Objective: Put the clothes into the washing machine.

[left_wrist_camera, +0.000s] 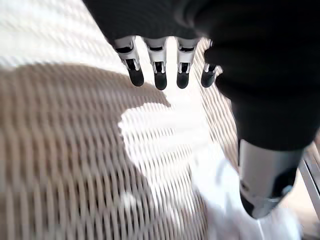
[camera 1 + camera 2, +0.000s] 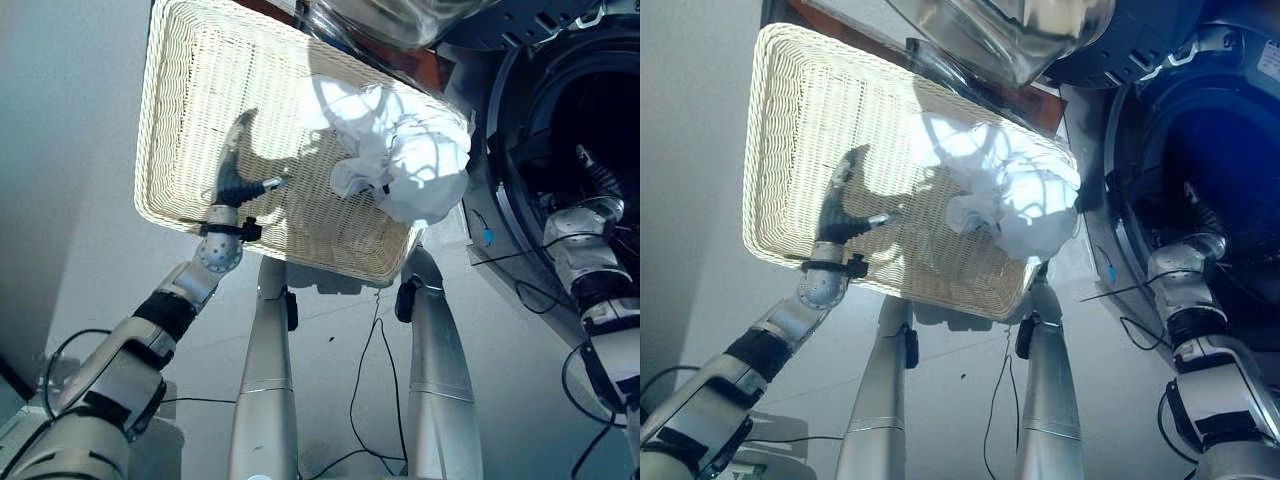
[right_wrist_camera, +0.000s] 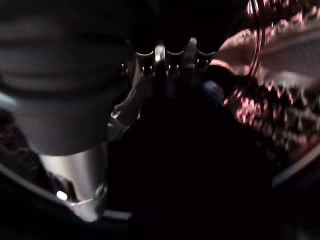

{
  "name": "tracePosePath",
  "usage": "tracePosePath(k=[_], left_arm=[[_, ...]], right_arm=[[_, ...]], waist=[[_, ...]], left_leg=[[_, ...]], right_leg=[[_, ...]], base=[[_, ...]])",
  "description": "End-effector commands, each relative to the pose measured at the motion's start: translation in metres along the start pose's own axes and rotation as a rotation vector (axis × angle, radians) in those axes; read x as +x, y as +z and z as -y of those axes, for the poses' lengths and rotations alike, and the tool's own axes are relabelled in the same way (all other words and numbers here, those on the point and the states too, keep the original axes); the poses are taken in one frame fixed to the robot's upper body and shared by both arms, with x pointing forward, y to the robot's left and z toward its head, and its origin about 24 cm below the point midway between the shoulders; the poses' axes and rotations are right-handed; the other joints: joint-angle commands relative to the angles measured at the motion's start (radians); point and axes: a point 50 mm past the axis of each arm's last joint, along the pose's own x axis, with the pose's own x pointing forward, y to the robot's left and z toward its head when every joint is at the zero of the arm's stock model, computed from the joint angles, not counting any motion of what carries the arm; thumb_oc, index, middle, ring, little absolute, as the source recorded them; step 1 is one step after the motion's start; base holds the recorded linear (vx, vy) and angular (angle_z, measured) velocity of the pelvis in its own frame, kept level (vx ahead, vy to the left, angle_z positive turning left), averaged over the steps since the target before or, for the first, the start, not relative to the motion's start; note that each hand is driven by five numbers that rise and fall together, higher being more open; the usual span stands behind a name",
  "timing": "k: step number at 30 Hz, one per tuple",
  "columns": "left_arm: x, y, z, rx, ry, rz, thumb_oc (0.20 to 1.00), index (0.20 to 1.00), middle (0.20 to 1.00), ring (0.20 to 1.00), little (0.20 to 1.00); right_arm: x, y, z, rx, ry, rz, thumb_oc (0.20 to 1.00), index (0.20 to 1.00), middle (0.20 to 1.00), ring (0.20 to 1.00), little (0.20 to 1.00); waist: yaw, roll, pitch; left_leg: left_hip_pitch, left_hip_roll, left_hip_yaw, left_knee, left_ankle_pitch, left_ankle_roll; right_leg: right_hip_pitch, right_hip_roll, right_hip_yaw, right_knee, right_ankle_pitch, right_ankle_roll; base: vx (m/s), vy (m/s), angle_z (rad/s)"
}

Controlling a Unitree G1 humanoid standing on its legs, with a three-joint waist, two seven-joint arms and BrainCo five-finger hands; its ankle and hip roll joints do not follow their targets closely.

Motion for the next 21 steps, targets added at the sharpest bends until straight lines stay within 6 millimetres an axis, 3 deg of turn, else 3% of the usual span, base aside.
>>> tracePosePath(k=[1, 2, 10, 15, 17, 21], left_arm=[[0.016, 0.023, 0.000, -0.113, 0.095, 0.103, 1.000, 1.000, 1.000, 1.000, 1.000], [0.015, 0.020, -0.004, -0.112, 0.141, 0.086, 1.000, 1.000, 1.000, 1.000, 1.000], [0.012, 0.005, -0.020, -0.119, 0.279, 0.002, 1.000, 1.000, 1.000, 1.000, 1.000], [0.011, 0.003, -0.022, -0.106, 0.291, -0.007, 1.000, 1.000, 1.000, 1.000, 1.000], [0.008, -0.001, -0.023, -0.090, 0.312, -0.030, 1.000, 1.000, 1.000, 1.000, 1.000], [0.007, -0.002, -0.021, -0.090, 0.313, -0.041, 1.000, 1.000, 1.000, 1.000, 1.000]], right_arm=[[0.004, 0.014, 0.006, -0.014, -0.045, 0.119, 1.000, 1.000, 1.000, 1.000, 1.000], [-0.009, 0.018, -0.001, -0.038, -0.010, 0.175, 1.000, 1.000, 1.000, 1.000, 1.000], [-0.041, 0.037, -0.016, -0.075, 0.129, 0.416, 1.000, 1.000, 1.000, 1.000, 1.000], [-0.048, 0.042, -0.019, -0.072, 0.163, 0.469, 1.000, 1.000, 1.000, 1.000, 1.000], [-0.067, 0.055, -0.025, -0.058, 0.245, 0.607, 1.000, 1.000, 1.000, 1.000, 1.000], [-0.080, 0.066, -0.027, -0.024, 0.279, 0.695, 1.000, 1.000, 1.000, 1.000, 1.000]], waist=[[-0.012, 0.007, -0.019], [-0.016, 0.006, -0.019], [-0.030, 0.007, -0.019], [-0.034, 0.005, -0.019], [-0.041, 0.003, -0.019], [-0.043, 0.003, -0.019]], left_leg=[[-0.036, -0.079, 0.057, 0.098, -0.082, 0.082], [-0.034, -0.077, 0.061, 0.093, -0.079, 0.080], [-0.040, -0.066, 0.073, 0.094, -0.068, 0.074], [-0.040, -0.063, 0.074, 0.095, -0.066, 0.072], [-0.045, -0.062, 0.076, 0.097, -0.061, 0.074], [-0.046, -0.061, 0.077, 0.099, -0.059, 0.074]], right_leg=[[0.041, 0.078, -0.059, -0.127, 0.119, 0.029], [0.039, 0.080, -0.057, -0.123, 0.116, 0.027], [0.031, 0.083, -0.042, -0.111, 0.102, 0.023], [0.033, 0.083, -0.040, -0.111, 0.101, 0.022], [0.027, 0.086, -0.035, -0.105, 0.098, 0.021], [0.028, 0.086, -0.033, -0.103, 0.095, 0.020]], base=[[-0.01, 0.037, 0.01], [0.00, 0.048, 0.00], [0.00, 0.047, -0.01], [0.00, 0.006, -0.01], [0.01, 0.034, -0.07], [0.00, 0.000, 0.00]])
